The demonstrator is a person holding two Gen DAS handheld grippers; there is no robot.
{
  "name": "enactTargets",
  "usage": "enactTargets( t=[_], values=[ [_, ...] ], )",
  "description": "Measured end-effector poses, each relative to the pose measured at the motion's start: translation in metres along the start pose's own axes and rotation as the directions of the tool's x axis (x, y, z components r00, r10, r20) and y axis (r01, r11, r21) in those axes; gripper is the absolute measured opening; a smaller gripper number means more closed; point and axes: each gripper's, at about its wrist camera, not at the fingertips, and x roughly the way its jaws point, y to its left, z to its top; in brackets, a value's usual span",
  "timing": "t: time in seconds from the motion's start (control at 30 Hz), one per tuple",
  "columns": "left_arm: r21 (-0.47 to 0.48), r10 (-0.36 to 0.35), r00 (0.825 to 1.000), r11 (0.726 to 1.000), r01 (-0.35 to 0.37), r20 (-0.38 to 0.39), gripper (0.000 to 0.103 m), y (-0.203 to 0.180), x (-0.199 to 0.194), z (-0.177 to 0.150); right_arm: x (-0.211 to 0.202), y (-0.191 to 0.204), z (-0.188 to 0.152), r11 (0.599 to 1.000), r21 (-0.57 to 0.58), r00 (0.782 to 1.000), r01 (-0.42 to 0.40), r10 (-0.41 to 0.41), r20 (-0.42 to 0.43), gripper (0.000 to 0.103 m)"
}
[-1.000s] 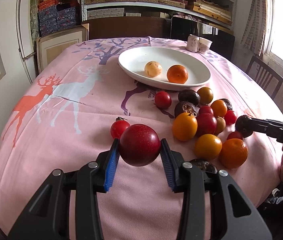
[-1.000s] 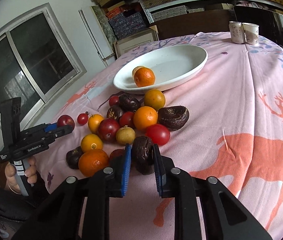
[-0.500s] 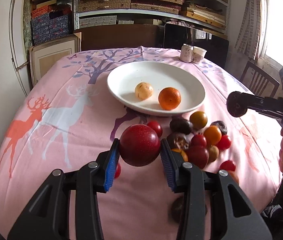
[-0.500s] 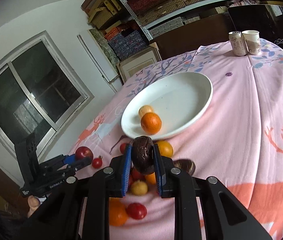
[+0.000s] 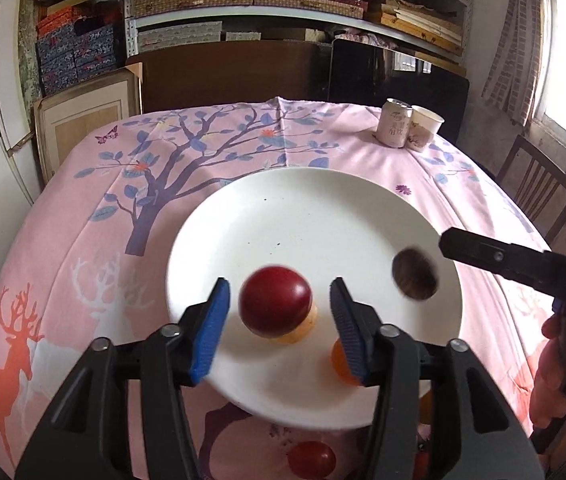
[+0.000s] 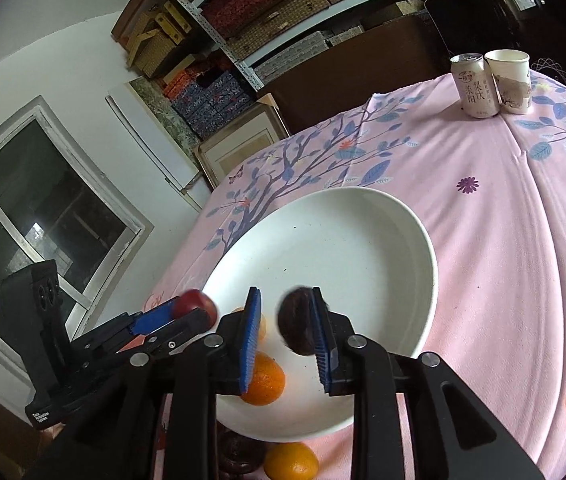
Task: Organize fruits
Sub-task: 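Carry both fruits over the white plate and release them, then grasp a dark brown fruit with the left tool while the right tool grasps a red tomato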
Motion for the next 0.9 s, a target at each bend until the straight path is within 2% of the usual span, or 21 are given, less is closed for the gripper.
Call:
enactTargets(
  t=[0.03, 0.13, 0.2, 0.27, 0.3, 0.47, 0.57, 0.67, 0.9],
  values=[
    [-0.007, -0.005, 1.0, 1.0, 0.005, 0.008, 0.064, 0.002, -0.002, -0.002, -0.002, -0.001, -0.003, 1.0, -0.006, 1.0, -0.003, 0.003, 0.006, 0.035],
    [0.011, 0.022, 0.999, 1.0, -0.022, 0.041, 0.066, 0.002, -0.019, -0.012, -0.014, 0.001, -0.013, 0.999, -0.044, 0.999, 0.019, -0.018, 0.031, 0.037],
    [0.017, -0.004, 0.999, 1.0, 0.003, 0.049, 0.066, 0.001, -0.037, -0.026, -0.027, 0.001, -0.022, 0.999, -0.046, 0.998, 0.009, -0.007, 0.055, 0.044],
    [0.038, -0.027, 0.999, 0.999, 0.025, 0.046, 0.066, -0.003, -0.055, -0.047, -0.04, -0.001, -0.036, 0.998, -0.056, 0.996, 0.027, -0.023, 0.084, 0.056],
    [0.053, -0.033, 0.999, 0.998, 0.031, 0.041, 0.066, -0.006, -0.063, -0.058, -0.047, -0.003, -0.043, 0.997, -0.061, 0.995, 0.042, -0.036, 0.097, 0.058],
    [0.127, -0.053, 0.999, 0.99, 0.054, -0.007, 0.066, -0.019, -0.094, -0.12, -0.07, -0.011, -0.069, 0.994, -0.061, 0.991, 0.086, -0.079, 0.106, 0.058],
    [0.154, -0.063, 0.998, 0.986, 0.066, -0.019, 0.066, -0.023, -0.111, -0.148, -0.075, -0.017, -0.08, 0.994, -0.05, 0.992, 0.096, -0.092, 0.081, 0.058],
    [0.177, -0.078, 0.996, 0.981, 0.084, -0.042, 0.066, -0.024, -0.121, -0.168, -0.079, -0.025, -0.085, 0.999, -0.003, 0.998, 0.044, -0.044, 0.047, 0.06],
    [0.256, -0.105, 0.991, 0.959, 0.123, -0.081, 0.066, -0.045, -0.129, -0.199, -0.086, -0.025, -0.101, 0.998, 0.013, 0.998, 0.061, -0.061, 0.014, 0.063]
  ],
)
